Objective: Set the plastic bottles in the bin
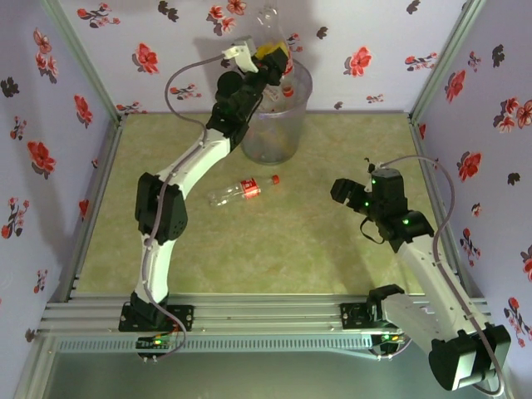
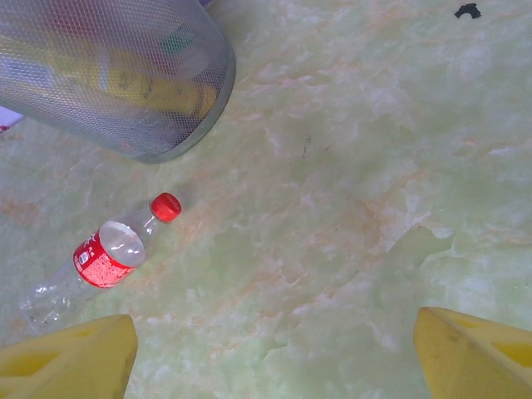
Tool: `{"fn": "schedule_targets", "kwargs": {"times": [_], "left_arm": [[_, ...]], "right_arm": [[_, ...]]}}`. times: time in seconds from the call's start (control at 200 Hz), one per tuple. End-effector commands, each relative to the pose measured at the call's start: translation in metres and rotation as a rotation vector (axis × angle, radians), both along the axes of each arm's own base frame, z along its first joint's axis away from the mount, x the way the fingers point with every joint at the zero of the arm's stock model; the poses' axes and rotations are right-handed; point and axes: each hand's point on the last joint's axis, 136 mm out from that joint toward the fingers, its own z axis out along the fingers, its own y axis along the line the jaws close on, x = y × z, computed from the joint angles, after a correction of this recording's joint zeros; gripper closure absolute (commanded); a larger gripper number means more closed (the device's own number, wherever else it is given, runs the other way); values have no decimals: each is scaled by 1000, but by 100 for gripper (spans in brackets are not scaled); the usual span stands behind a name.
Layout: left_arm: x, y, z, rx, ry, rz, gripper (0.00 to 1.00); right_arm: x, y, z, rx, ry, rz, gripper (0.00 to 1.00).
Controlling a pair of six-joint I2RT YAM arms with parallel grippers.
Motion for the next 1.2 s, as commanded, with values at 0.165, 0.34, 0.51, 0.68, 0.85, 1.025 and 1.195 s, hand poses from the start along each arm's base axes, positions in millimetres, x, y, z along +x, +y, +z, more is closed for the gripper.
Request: {"fn": "schedule_targets", "kwargs": {"times": [0.165, 0.34, 0.51, 0.68, 0.85, 1.025, 1.195], "left_arm": [[7, -4, -16, 63, 13, 52, 82], [7, -10, -33, 84, 45, 39, 81], [2, -17, -39, 120, 53, 35, 66], [2, -19, -42, 128, 62, 32, 45], [1, -18, -41, 135, 62, 34, 33], [-1, -17, -38, 145, 53, 38, 30], [-1, -17, -39, 158, 53, 40, 20]], "right_arm": [[0, -4, 12, -32, -32, -5, 13], [0, -5, 12, -35, -33, -7, 13], [0, -5, 10, -39, -30, -8, 13], [-1, -5, 10, -38, -29, -9, 13], [-1, -6, 11, -39, -30, -11, 13], [-1, -6, 11, -39, -31, -12, 13], [-1, -6, 10, -40, -30, -11, 13]]}}
